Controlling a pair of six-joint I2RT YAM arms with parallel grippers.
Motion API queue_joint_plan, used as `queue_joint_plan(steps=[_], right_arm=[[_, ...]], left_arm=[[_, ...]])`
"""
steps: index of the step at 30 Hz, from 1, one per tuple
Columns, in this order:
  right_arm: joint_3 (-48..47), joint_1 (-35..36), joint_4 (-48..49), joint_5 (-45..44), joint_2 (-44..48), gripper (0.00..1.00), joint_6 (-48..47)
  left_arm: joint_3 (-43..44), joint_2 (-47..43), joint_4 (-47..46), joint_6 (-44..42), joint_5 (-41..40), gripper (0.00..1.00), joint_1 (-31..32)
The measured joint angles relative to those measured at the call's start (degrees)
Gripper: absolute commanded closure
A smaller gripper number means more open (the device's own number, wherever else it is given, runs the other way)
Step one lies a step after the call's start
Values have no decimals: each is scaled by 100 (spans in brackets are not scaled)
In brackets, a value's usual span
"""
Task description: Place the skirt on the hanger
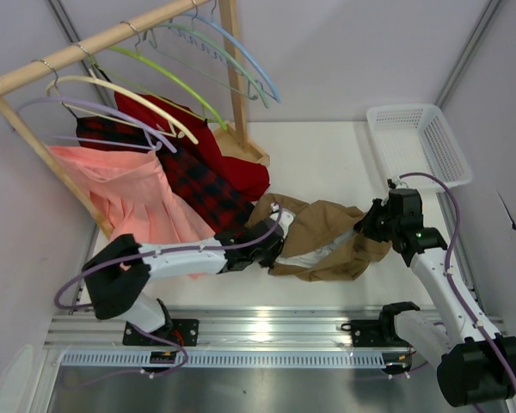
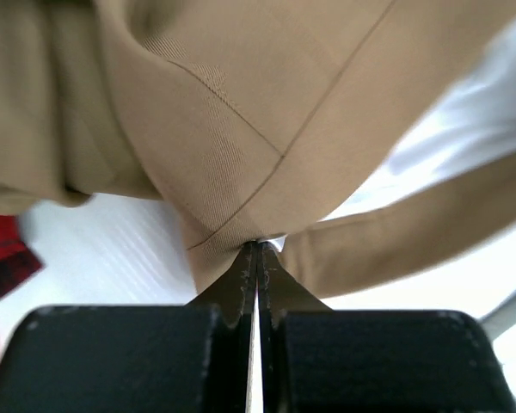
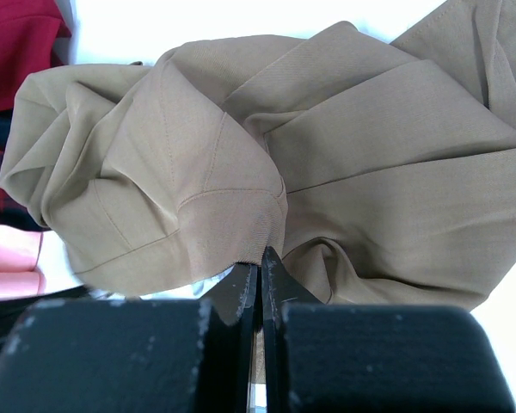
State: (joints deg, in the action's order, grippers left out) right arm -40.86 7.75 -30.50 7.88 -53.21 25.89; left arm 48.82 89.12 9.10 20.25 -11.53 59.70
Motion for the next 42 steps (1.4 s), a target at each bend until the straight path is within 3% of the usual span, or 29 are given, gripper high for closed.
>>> queue_joint_plan(steps=[7,16,26,29,32,36,40,42], right_arm=[[0,0,0,-15,0,100,9],[-11,-7,-192,-267,160,100,50],[-474,-26,-966,-857,1025,100,107],[-614,-33,-1047,-1001,1209,100,101],[-616,-37,-1060,-1023,1235,100,103],[-363,-37,-894,-876,1147,100,111],[-42,-37,-732,-621,1025,100,133],[26,-37,-636,-522,977,100,133]], left_arm=[[-7,-1403,2,-85,295,100,-120],[118,-2345,251,-122,621,100,-457],[1764,-2785,629,-275,750,100,-1226],[1904,-2826,634,-289,817,100,-1303],[1661,-2806,682,-107,970,100,-1298],[715,-2870,732,505,994,99,-1141],[31,-2863,896,1471,560,94,-431],[-175,-2852,822,1947,400,82,-90]])
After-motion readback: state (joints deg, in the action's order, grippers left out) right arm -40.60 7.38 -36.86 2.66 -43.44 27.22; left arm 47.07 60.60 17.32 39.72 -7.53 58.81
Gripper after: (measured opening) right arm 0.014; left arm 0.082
